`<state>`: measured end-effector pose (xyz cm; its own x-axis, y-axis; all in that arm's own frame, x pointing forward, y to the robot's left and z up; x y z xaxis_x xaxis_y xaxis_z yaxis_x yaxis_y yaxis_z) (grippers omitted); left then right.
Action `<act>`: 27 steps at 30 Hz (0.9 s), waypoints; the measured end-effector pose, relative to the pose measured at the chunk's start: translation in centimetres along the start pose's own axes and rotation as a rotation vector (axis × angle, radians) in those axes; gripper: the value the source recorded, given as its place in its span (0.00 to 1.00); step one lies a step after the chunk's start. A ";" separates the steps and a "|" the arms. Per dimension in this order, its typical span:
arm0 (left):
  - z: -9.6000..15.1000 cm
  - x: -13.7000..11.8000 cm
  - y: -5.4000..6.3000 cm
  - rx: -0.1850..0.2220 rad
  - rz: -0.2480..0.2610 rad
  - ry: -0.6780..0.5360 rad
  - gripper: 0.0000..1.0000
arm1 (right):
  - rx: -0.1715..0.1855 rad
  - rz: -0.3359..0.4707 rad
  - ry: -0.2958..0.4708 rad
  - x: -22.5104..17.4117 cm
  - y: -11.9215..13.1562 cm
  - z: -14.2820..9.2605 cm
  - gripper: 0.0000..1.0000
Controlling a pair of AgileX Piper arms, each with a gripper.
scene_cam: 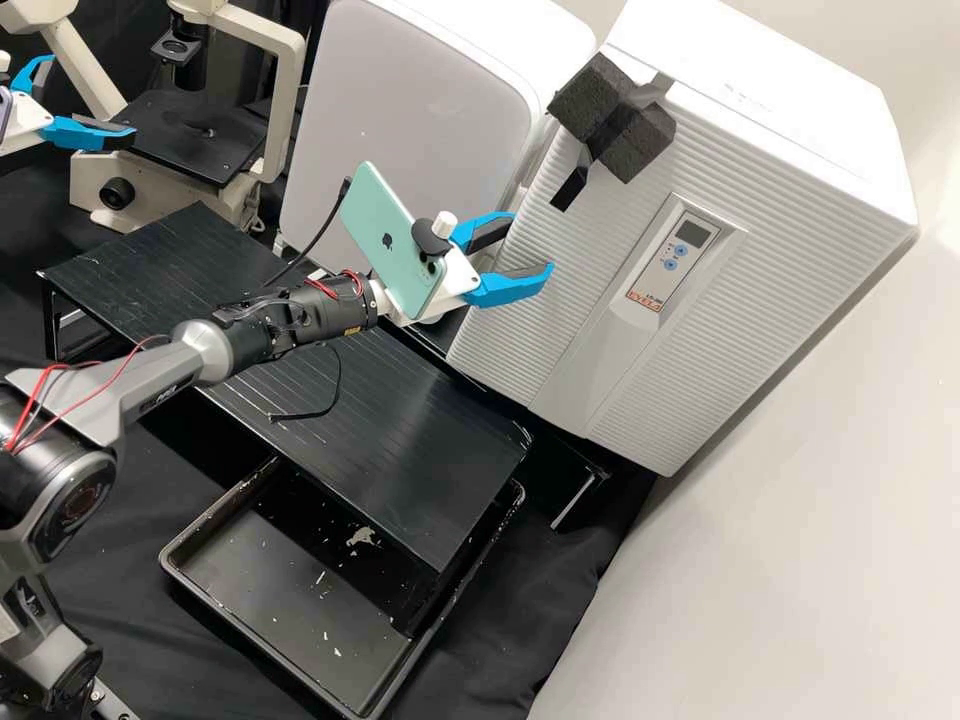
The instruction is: Open the incubator door
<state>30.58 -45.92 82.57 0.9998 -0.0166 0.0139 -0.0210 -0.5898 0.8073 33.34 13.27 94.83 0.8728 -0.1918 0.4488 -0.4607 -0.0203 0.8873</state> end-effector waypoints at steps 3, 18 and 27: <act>0.0 0.0 0.0 0.000 0.000 0.000 1.00 | 0.007 -0.012 0.002 -0.4 0.5 0.2 0.00; 0.0 0.0 0.0 0.000 0.000 0.000 1.00 | 0.049 0.052 -0.004 -5.2 4.4 2.9 0.00; 0.0 0.0 0.0 0.000 0.000 0.000 1.00 | 0.082 0.219 -0.026 -7.7 6.6 3.4 1.00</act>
<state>30.58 -45.92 82.57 0.9998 -0.0166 0.0139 -0.0210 -0.5898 0.8073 23.00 11.25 96.83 0.7464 -0.2260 0.6260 -0.6514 -0.0552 0.7567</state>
